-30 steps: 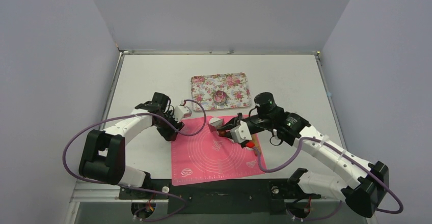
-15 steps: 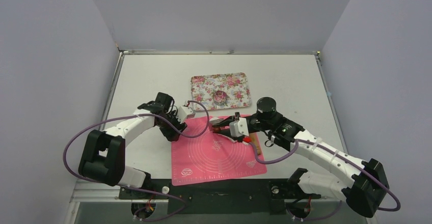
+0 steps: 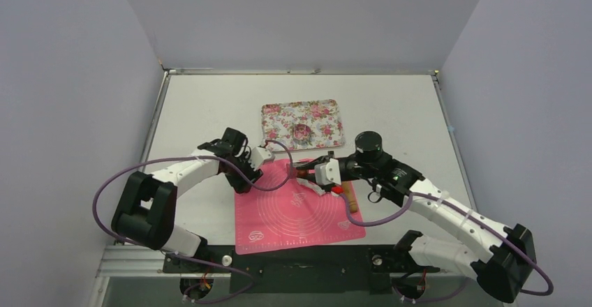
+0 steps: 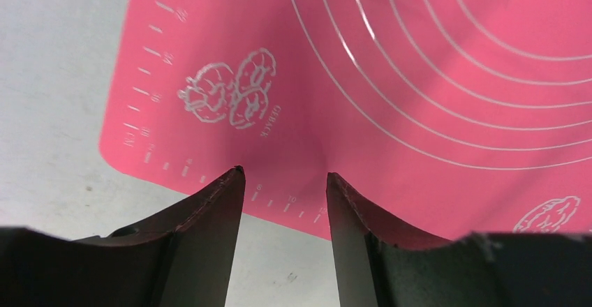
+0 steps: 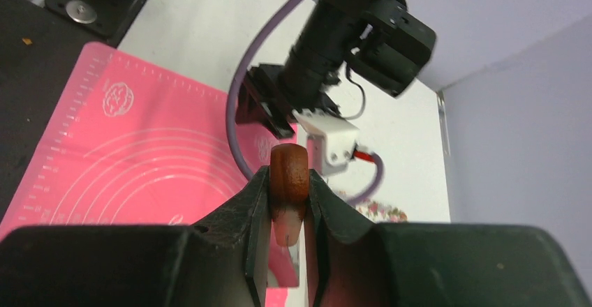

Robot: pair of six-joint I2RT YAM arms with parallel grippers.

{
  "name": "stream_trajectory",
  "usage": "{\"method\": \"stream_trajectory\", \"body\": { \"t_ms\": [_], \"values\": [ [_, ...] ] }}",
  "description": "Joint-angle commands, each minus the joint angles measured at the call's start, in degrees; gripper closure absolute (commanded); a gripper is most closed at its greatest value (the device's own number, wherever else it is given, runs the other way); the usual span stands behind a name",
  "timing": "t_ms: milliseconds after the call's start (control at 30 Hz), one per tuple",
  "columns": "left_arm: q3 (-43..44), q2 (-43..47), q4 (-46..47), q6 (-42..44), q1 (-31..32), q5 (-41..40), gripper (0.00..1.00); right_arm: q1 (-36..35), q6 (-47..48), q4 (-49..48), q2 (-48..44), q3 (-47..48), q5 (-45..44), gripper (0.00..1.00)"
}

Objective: Roll out the dumpling wrappers from the dough
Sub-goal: Remove the dumpling wrapper from the work surface.

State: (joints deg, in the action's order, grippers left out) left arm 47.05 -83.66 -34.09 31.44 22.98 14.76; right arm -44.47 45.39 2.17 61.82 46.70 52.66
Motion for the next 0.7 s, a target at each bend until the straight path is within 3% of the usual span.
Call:
{"method": "stream_trajectory", "body": {
  "t_ms": [0,100,200,433,533,667],
  "values": [
    [-2.40,-1.69,2.46,0.35,-1.47,-1.72,0.55,3.48,3.05,13.83,-3.01,-3.81,-8.51,1.00],
    [-2.32,-1.56,1.68,0.63,-3.55,1.32,0.55,6.33,2.42,12.93,-2.15,-5.42,-7.98,1.00],
    [-0.67,0.63,-0.62,1.54,-7.49,6.55,0.55,7.41,-1.58,3.87,-1.13,-8.23,-5.08,1.00],
    [4.12,11.19,-4.61,3.73,-8.74,16.61,0.54,6.58,-19.11,-13.00,-3.25,-5.70,-8.37,1.00],
    [10.03,16.68,-6.10,2.16,-8.75,22.17,0.51,6.52,-24.14,-14.66,-3.65,-3.90,-11.52,1.00],
    [20.91,15.71,-3.91,-5.95,-7.82,28.07,0.48,6.78,-28.01,-18.23,-2.90,-2.55,-20.17,1.00]
  ]
}}
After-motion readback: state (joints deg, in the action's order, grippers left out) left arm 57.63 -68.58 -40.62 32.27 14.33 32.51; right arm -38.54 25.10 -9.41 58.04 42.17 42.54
